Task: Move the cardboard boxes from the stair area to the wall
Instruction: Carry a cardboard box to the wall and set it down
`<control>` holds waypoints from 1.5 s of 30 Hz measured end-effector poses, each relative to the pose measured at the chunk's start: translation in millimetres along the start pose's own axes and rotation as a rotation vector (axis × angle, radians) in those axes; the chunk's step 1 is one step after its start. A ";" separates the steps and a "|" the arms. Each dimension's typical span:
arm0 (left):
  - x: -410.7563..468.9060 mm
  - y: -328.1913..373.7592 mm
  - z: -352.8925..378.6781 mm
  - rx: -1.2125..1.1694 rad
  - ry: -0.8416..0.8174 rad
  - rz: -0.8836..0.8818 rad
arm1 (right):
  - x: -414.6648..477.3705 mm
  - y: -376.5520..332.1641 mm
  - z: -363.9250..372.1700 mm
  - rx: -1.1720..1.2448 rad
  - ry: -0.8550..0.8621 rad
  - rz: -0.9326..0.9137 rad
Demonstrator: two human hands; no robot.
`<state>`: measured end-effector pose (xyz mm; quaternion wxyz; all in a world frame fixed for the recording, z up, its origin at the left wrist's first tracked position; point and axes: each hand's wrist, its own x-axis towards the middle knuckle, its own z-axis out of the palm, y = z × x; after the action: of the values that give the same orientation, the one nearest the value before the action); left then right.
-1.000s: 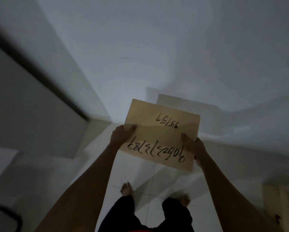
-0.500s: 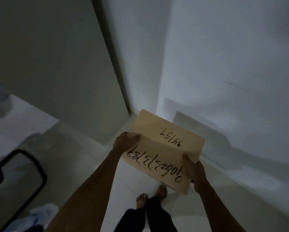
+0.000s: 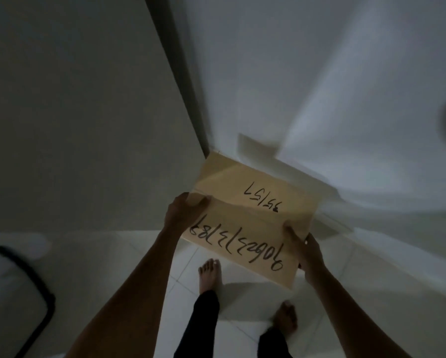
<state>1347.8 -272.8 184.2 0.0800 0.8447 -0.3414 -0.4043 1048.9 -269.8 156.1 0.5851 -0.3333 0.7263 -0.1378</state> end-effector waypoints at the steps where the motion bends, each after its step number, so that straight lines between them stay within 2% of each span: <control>1: 19.8 -10.1 8.4 0.013 0.006 0.017 | 22.2 14.1 13.2 0.005 0.009 0.009; 7: 134.4 -67.2 70.1 0.067 -0.021 0.017 | 119.2 63.9 86.1 0.038 0.078 0.113; 10: 173.1 -84.6 103.3 0.066 -0.025 -0.003 | 164.0 93.0 109.8 0.038 0.101 0.112; 15: 214.1 -108.5 141.0 -0.017 -0.038 0.058 | 212.9 133.9 142.2 0.025 0.168 0.090; 19: 241.7 -117.7 155.4 -0.063 -0.006 0.162 | 237.5 137.0 160.5 0.008 0.237 0.085; 24: 275.0 -114.5 159.8 -0.093 0.113 0.301 | 264.5 115.0 174.4 0.009 0.308 0.045; 27: 276.6 -108.1 159.6 0.141 0.187 0.458 | 277.0 101.3 182.4 0.019 0.296 0.054; 30: 284.4 -116.1 161.8 0.315 0.123 0.622 | 286.7 90.8 193.4 0.058 0.292 0.073; 35: 296.8 -114.7 153.7 0.395 0.050 0.604 | 297.1 82.9 198.0 -0.033 0.260 0.036; 40: 291.7 -99.6 132.4 0.599 0.004 0.576 | 287.6 58.6 181.2 -0.173 0.198 0.112; 42: 260.5 -84.9 117.3 0.587 0.011 0.554 | 256.5 46.1 169.3 -0.274 0.214 0.077; 45: 183.2 -49.4 86.8 0.554 -0.049 0.655 | 180.8 22.7 133.8 -0.387 0.209 0.031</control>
<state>1389.7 -340.9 -8.6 -0.0339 0.6713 -0.6893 -0.2704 1150.8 -344.3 -31.4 0.4338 -0.4122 0.8010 -0.0207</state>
